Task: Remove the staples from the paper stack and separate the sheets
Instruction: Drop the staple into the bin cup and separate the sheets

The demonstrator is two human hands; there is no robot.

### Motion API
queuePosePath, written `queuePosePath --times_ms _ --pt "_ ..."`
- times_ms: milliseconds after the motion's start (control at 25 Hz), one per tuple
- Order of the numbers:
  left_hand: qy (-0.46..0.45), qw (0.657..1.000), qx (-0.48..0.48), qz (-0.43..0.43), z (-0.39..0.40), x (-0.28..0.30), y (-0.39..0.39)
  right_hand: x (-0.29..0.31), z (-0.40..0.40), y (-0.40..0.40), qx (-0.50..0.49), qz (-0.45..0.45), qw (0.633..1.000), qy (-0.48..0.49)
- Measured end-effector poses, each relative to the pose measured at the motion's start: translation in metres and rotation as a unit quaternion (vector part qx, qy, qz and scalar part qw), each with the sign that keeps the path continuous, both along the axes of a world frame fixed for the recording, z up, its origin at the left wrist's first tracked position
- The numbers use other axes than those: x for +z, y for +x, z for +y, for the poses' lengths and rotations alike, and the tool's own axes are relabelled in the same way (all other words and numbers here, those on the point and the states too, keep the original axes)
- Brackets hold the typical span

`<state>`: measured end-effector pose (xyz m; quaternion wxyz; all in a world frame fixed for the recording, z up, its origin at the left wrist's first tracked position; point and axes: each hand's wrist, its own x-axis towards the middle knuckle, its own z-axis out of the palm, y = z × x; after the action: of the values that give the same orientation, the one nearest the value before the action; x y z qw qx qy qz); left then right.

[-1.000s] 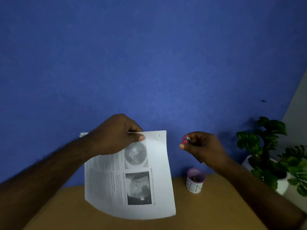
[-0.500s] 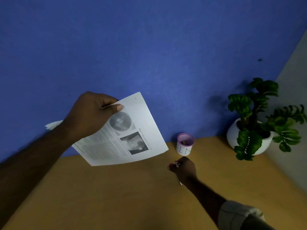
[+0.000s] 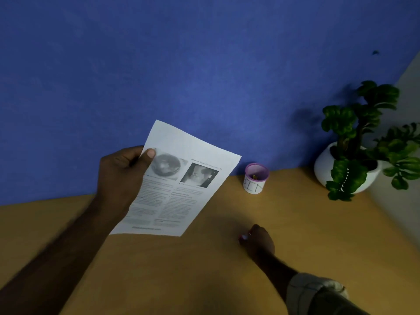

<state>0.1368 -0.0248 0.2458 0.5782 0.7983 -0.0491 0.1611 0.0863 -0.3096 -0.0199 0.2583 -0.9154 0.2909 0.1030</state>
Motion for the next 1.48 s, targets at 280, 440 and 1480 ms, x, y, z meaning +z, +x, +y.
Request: queuePosePath --times_ms 280,440,1480 --pt "-0.145 0.987 -0.057 0.050 0.013 -0.010 0.002 0.082 -0.016 0.025 0.117 -0.062 0.936 0.326" --pt "-0.198 0.974 -0.076 0.084 0.012 -0.009 0.011 0.164 -0.001 0.026 0.261 -0.178 0.803 0.505" --pt "-0.142 0.895 0.098 0.411 -0.011 -0.249 0.045 0.039 0.061 0.069 -0.084 -0.071 0.922 0.372"
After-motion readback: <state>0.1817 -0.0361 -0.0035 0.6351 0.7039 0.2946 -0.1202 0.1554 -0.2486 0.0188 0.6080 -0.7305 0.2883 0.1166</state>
